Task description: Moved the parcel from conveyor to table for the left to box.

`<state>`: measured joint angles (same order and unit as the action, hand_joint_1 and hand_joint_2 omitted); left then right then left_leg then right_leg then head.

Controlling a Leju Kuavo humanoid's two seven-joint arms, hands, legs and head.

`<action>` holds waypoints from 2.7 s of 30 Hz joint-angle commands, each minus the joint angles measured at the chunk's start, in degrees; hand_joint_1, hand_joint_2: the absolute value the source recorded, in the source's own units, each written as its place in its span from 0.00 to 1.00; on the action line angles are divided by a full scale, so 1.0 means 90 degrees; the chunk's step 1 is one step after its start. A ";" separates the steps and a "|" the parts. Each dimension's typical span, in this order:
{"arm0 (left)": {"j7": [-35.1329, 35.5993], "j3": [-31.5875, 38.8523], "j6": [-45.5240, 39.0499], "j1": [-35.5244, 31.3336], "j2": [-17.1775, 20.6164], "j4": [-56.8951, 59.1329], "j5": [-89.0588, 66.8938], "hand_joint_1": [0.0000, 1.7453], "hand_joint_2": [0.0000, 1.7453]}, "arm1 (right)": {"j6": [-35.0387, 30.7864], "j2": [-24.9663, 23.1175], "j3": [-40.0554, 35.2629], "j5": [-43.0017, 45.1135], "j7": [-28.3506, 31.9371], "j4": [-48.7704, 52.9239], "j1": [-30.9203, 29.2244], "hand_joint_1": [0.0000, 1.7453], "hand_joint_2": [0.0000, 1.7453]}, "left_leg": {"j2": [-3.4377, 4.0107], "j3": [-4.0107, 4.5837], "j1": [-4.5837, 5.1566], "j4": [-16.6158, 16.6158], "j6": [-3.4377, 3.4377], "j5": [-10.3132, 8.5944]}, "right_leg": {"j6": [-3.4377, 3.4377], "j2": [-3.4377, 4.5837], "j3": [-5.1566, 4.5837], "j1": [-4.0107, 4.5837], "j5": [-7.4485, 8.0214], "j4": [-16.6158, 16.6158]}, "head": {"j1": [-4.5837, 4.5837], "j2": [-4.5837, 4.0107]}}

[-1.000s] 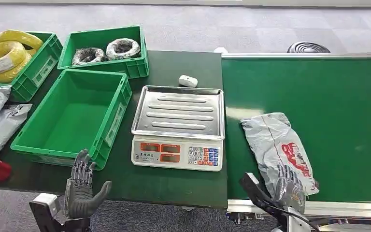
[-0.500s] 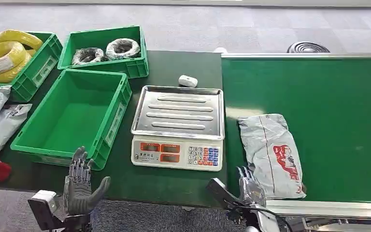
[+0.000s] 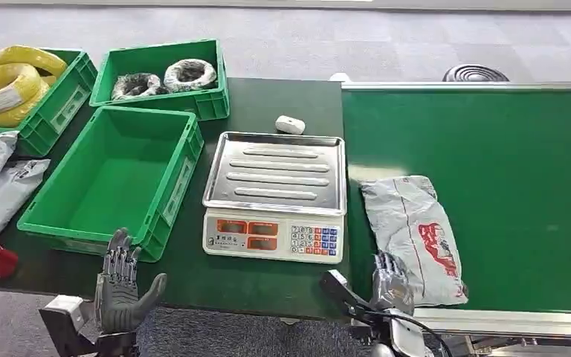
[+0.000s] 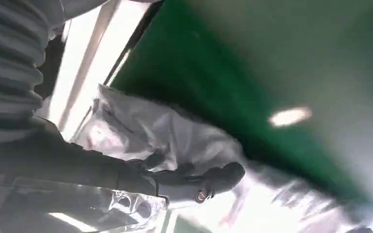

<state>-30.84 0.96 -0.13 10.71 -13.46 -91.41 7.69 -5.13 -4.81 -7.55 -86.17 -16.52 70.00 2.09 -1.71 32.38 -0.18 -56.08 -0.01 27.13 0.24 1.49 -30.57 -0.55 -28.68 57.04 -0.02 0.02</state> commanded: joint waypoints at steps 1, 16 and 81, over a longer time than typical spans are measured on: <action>-0.0137 0.0110 0.0268 0.0165 0.0116 0.0339 0.0010 0.00 1.00 | -0.0893 0.0351 0.3003 -0.0283 0.0649 0.0243 -0.0241 0.00 1.00 | 0.0002 0.0000 0.0008 0.0006 0.0004 -0.0003 | 0.0007 -0.0023 0.0005 -0.0008 0.0000 -0.0008 | -0.0002 0.0000; -0.0286 0.0055 0.0272 -0.0004 0.0346 0.0582 0.0191 0.00 1.00 | -0.1288 0.0140 0.3421 -0.0398 0.0918 -0.0393 -0.0841 0.00 1.00 | 0.0032 -0.0015 0.0005 0.0010 -0.0003 0.0001 | -0.0002 -0.0001 0.0010 -0.0004 0.0007 -0.0014 | -0.0002 0.0000; -0.0365 0.0250 0.0193 0.0051 0.0403 0.0709 0.0206 0.00 1.00 | -0.0911 -0.0593 0.2654 0.0409 0.1764 0.1427 0.0356 0.00 1.00 | 0.0014 -0.0005 0.0003 0.0007 0.0000 -0.0001 | 0.0002 -0.0010 0.0005 -0.0001 0.0001 -0.0008 | 0.0000 0.0000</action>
<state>-34.32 2.62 1.25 12.45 -10.78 -88.48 9.49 -11.52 -8.96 15.50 -85.90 -4.11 82.29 5.19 -1.66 32.38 -0.16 -56.07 0.00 27.15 0.25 1.50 -30.58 -0.56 -28.69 57.02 -0.02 0.02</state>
